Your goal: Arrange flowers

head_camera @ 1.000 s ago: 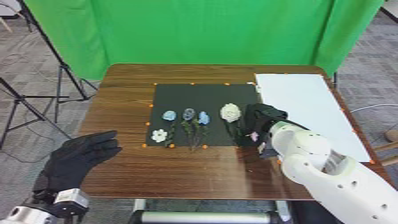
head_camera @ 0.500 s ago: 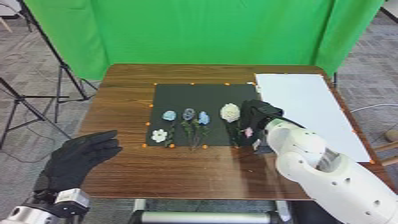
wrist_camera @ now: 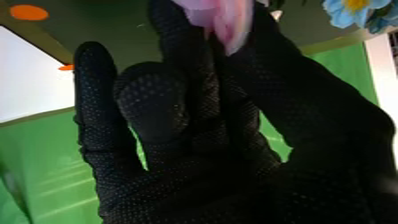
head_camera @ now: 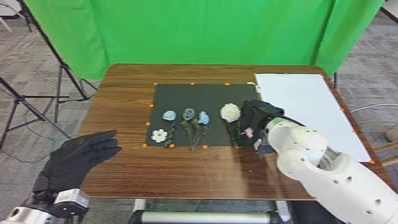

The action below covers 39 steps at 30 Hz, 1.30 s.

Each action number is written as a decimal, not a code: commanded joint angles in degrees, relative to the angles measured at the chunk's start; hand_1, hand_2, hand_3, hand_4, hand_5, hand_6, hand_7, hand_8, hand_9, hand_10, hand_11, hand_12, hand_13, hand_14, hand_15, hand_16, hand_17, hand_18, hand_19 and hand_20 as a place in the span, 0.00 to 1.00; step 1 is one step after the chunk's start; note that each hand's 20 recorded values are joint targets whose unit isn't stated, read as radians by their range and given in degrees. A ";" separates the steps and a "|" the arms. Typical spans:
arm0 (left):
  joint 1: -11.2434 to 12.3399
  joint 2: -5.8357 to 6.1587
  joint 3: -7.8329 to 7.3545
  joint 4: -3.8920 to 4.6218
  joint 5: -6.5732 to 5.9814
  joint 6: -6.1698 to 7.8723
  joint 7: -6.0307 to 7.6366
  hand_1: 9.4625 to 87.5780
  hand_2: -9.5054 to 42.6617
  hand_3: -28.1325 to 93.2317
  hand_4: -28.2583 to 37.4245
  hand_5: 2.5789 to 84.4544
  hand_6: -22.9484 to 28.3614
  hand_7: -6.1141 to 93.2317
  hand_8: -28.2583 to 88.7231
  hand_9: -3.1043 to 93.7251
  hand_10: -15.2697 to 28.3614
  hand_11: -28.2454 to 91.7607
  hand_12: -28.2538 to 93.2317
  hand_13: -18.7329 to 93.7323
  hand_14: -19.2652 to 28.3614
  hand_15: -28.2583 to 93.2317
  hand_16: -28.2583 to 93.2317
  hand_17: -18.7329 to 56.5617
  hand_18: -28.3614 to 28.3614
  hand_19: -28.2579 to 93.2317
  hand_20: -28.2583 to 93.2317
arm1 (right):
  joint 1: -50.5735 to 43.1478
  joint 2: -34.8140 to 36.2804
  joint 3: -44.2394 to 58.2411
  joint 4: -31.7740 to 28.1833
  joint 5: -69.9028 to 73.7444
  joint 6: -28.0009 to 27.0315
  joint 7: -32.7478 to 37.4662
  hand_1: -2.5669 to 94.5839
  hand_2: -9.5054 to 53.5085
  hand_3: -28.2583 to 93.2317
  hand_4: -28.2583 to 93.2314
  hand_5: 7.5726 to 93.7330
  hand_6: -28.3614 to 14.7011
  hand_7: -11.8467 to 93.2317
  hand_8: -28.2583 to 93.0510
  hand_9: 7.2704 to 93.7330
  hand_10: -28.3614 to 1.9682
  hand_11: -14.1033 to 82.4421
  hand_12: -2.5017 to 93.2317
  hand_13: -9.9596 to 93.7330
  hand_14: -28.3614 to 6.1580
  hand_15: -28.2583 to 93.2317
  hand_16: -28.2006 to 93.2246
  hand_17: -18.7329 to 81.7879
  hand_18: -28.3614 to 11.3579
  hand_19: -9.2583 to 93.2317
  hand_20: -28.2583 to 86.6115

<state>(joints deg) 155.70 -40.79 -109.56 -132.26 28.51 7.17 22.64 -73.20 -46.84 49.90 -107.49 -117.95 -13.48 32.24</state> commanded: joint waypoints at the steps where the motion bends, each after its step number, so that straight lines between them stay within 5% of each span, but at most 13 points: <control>1: 0.71 -0.75 0.13 -0.22 0.15 0.20 -0.59 0.23 0.30 0.89 0.17 0.59 0.76 0.21 0.17 0.46 0.88 0.56 0.32 0.43 1.00 0.74 0.13 0.12 0.89 0.72 0.37 | -0.42 0.06 0.64 -0.61 0.38 -0.59 0.78 0.43 0.00 0.91 0.00 0.69 0.54 0.33 0.13 0.78 0.45 0.51 0.27 0.80 0.56 0.86 0.41 0.51 0.17 0.97 0.22; 8: 0.69 -0.87 0.26 -0.27 0.22 0.34 -0.89 0.23 0.30 0.89 0.17 0.59 0.76 0.21 0.17 0.46 0.88 0.56 0.32 0.43 1.00 0.74 0.13 0.12 0.89 0.72 0.37 | -0.22 0.42 0.51 -1.10 0.17 -0.54 1.12 0.40 0.00 0.91 0.01 0.68 0.53 0.33 0.13 0.76 0.40 0.53 0.24 0.80 0.53 0.86 0.41 0.51 0.15 0.97 0.22; 11: 1.49 0.21 0.41 -0.24 -0.62 1.19 0.39 0.23 0.30 0.89 0.17 0.59 0.76 0.21 0.17 0.46 0.88 0.56 0.32 0.43 1.00 0.74 0.13 0.12 0.89 0.72 0.37 | 0.05 0.99 -0.08 -1.25 -0.84 0.76 1.31 0.38 0.00 0.90 0.01 0.67 0.52 0.32 0.13 0.75 0.38 0.53 0.24 0.79 0.52 0.86 0.41 0.50 0.14 0.97 0.22; 13: 1.25 -0.69 0.28 -0.22 -0.03 0.64 -0.61 0.23 0.30 0.89 0.17 0.59 0.76 0.21 0.17 0.46 0.88 0.56 0.32 0.43 1.00 0.74 0.13 0.12 0.89 0.72 0.37 | 0.15 1.28 -0.37 -1.39 -2.27 0.88 1.10 0.38 0.01 0.90 0.01 0.67 0.51 0.32 0.13 0.75 0.37 0.52 0.23 0.79 0.52 0.86 0.41 0.50 0.14 0.97 0.22; 19: 1.12 -0.93 0.33 -0.09 0.28 0.59 -0.98 0.23 0.30 0.89 0.17 0.59 0.76 0.21 0.17 0.46 0.88 0.56 0.32 0.43 1.00 0.74 0.13 0.12 0.89 0.72 0.37 | 0.80 1.52 -0.24 -1.62 -1.98 0.33 1.07 0.36 0.02 0.89 0.02 0.68 0.49 0.30 0.14 0.76 0.34 0.50 0.22 0.80 0.50 0.85 0.40 0.51 0.14 0.95 0.21; 26: 1.35 0.21 -2.20 0.72 -0.60 0.82 -2.06 0.23 0.30 0.89 0.17 0.59 0.76 0.21 0.17 0.46 0.88 0.56 0.32 0.43 1.00 0.74 0.13 0.12 0.89 0.72 0.37 | -0.22 2.16 3.41 -2.66 0.16 -1.47 -0.34 0.32 0.09 0.88 0.02 0.65 0.46 0.29 0.14 0.69 0.28 0.50 0.23 0.75 0.42 0.86 0.40 0.46 0.08 0.93 0.21; 30: 0.15 0.66 -3.49 1.46 -0.72 0.68 -2.98 0.23 0.30 0.88 0.17 0.59 0.76 0.21 0.17 0.46 0.88 0.56 0.32 0.43 1.00 0.74 0.13 0.12 0.90 0.72 0.37 | -4.00 0.43 13.18 -3.77 9.70 -8.69 -1.88 0.28 0.18 0.90 0.02 0.62 0.47 0.29 0.14 0.63 0.26 0.48 0.21 0.68 0.38 0.85 0.38 0.38 0.05 0.84 0.23; 32: -1.84 0.71 -3.31 1.81 0.97 1.58 -4.31 0.23 0.29 0.88 0.17 0.59 0.76 0.21 0.17 0.46 0.88 0.56 0.32 0.43 1.00 0.74 0.13 0.12 0.89 0.72 0.37 | -6.72 -1.04 19.13 -4.59 15.11 -13.06 -1.09 0.25 0.25 0.91 0.02 0.60 0.47 0.29 0.14 0.58 0.22 0.44 0.20 0.61 0.30 0.82 0.35 0.32 0.03 0.77 0.25; 34: -4.61 0.64 -2.41 2.32 3.66 2.38 -5.85 0.23 0.29 0.88 0.16 0.59 0.76 0.21 0.17 0.46 0.88 0.56 0.32 0.43 1.00 0.74 0.13 0.12 0.89 0.72 0.37 | -9.32 -1.34 22.44 -5.35 15.67 -11.73 -0.40 0.24 0.29 0.92 0.02 0.56 0.46 0.29 0.13 0.53 0.18 0.42 0.20 0.54 0.23 0.80 0.34 0.28 0.02 0.74 0.26; 37: -7.57 0.88 -1.06 3.40 4.24 2.41 -6.81 0.23 0.29 0.88 0.16 0.60 0.75 0.21 0.17 0.46 0.88 0.56 0.32 0.42 1.00 0.74 0.13 0.12 0.89 0.72 0.36 | -13.15 -3.10 28.83 -5.21 20.05 -12.86 -0.69 0.24 0.31 0.92 0.02 0.55 0.46 0.29 0.13 0.51 0.19 0.39 0.19 0.53 0.21 0.77 0.32 0.27 0.02 0.73 0.26; 39: -9.16 1.44 0.55 3.83 4.59 4.77 -6.13 0.24 0.29 0.88 0.16 0.60 0.75 0.21 0.17 0.46 0.88 0.56 0.32 0.42 1.00 0.74 0.13 0.12 0.89 0.72 0.36 | -15.70 -4.37 32.50 -4.45 23.10 -11.78 -1.52 0.23 0.31 0.93 0.02 0.53 0.46 0.29 0.13 0.49 0.18 0.37 0.19 0.50 0.22 0.74 0.31 0.27 0.03 0.72 0.27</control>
<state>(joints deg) 152.83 -40.49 -112.01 -130.05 30.69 8.34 17.51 -81.21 -49.17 73.25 -112.46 -98.07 -29.58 30.89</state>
